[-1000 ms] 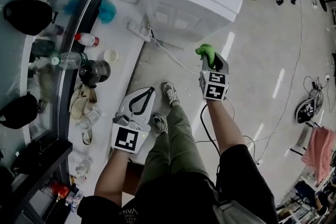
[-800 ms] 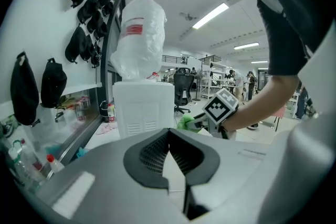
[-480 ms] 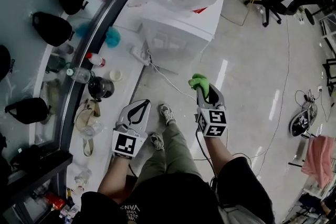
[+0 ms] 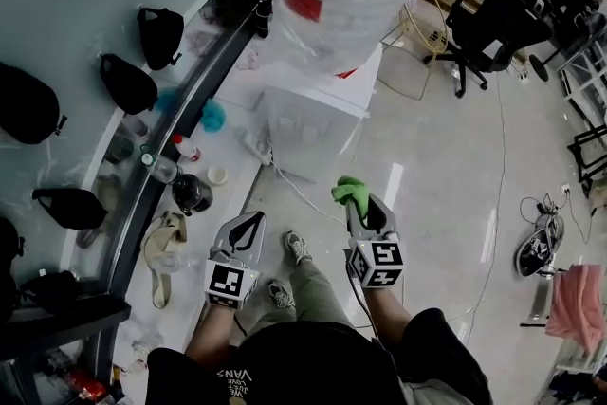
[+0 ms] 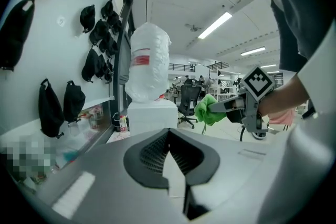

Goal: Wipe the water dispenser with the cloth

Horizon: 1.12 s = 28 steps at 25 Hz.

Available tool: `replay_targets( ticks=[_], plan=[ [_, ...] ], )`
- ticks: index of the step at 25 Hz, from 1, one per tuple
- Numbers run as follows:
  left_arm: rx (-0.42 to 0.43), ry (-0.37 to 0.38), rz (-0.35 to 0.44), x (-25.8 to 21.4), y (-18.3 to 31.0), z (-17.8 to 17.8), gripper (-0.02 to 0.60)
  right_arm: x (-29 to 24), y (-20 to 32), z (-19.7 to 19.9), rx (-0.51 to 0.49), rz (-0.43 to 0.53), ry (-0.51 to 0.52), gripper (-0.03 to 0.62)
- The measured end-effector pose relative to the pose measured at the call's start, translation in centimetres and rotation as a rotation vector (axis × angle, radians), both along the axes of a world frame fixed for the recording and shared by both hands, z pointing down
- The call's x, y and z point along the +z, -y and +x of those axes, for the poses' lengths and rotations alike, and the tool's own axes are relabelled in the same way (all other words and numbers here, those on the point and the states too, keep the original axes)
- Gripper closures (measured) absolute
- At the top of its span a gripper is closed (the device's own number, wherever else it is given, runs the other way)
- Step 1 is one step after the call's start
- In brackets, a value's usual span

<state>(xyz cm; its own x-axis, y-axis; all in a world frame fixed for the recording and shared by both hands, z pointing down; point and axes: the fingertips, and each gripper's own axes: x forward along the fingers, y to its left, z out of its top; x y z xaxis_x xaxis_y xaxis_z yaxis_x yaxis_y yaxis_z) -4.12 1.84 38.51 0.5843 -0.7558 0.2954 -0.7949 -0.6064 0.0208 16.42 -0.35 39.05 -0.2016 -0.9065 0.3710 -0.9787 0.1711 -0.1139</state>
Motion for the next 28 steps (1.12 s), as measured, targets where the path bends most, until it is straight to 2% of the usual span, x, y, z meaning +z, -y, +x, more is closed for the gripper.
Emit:
replay_targets(
  ticks=[4,12,22,28],
  plan=[
    [-0.019,-0.027,0.06,-0.5,-1.0,-1.9,0.58,-2.2,-1.6,-0.9,-0.01,0.02,0.016,0.479],
    [-0.03,0.015,0.051,-1.4,-2.9,-4.2,0.58,-5.0,-3.7,-2.6,-0.048,0.044,0.017,0.479],
    [-0.079,-0.035,0.108,-5.4,-3.1,-6.6,0.58,-8.5,-3.4,-4.3,-0.092,0.119,-0.019,0.479],
    [-0.097,-0.023,0.132,-6.5,-3.2,-7.4,0.58,-9.5,-3.2,-4.6,-0.113,0.146,-0.056,0.48]
  ],
)
